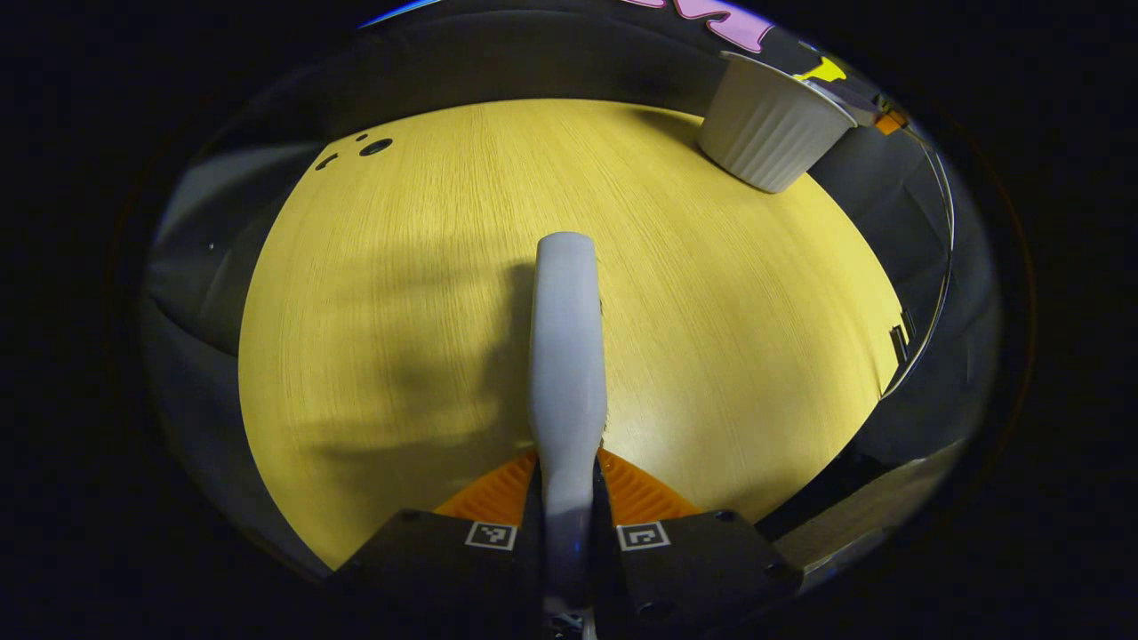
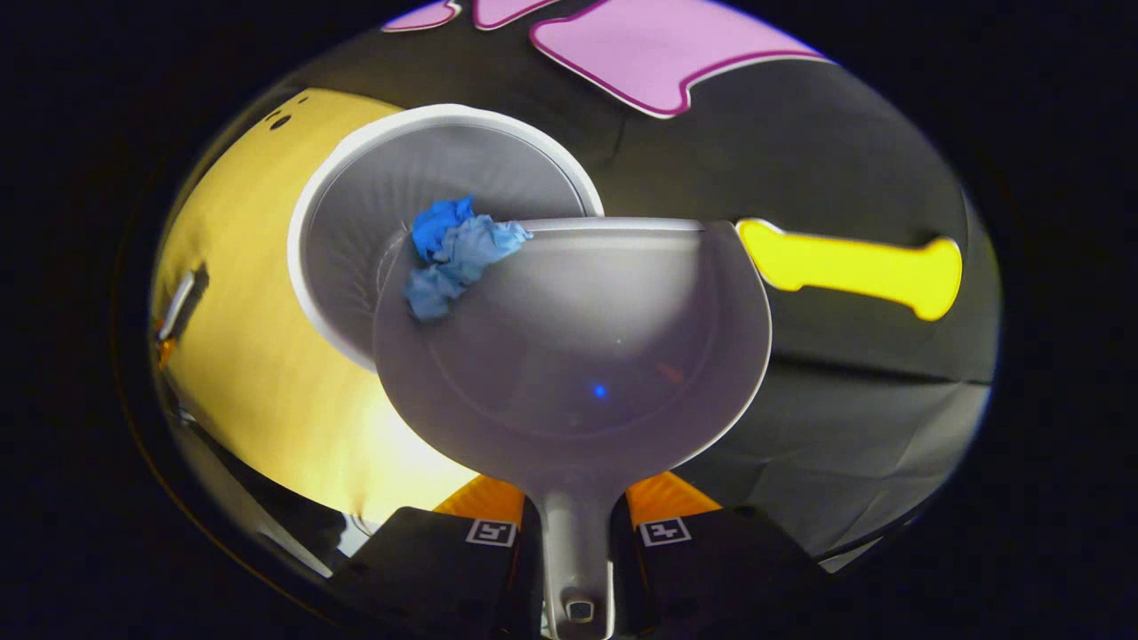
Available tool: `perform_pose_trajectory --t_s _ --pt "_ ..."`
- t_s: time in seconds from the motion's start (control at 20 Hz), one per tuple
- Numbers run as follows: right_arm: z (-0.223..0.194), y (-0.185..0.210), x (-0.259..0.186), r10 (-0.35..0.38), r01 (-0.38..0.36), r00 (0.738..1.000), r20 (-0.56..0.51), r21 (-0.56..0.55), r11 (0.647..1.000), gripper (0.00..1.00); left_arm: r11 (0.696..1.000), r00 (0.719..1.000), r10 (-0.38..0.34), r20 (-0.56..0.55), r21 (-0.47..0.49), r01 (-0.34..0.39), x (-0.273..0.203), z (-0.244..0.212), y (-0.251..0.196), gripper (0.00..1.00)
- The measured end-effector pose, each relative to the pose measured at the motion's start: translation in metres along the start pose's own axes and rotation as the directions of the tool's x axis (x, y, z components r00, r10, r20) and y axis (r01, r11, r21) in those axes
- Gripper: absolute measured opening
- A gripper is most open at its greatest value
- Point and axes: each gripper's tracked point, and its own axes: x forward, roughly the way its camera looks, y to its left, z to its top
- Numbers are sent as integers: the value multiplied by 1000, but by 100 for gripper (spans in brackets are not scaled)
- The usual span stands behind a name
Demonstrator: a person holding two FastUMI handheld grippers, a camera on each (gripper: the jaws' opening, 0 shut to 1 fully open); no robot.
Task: Pick up the small broom and dustpan from the desktop, sweep the trash into the dustpan with the broom, and then empty the trash into the garbage bin.
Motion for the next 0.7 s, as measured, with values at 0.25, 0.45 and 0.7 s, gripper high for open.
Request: perform_pose_trajectory --t_s 0.25,0.45,0.7 --pt "-2 -10 4 -53 52 999 -3 -118 992 35 1000 1000 -2 2 0 2 -3 0 2 27" --pt "-1 -11 1 -65 65 998 6 -111 992 35 1000 1000 -7 3 2 7 -5 3 1 27" --pt "-2 -7 -3 -1 -3 997 72 54 999 35 1000 1000 1 8 4 -1 -8 4 -1 27"
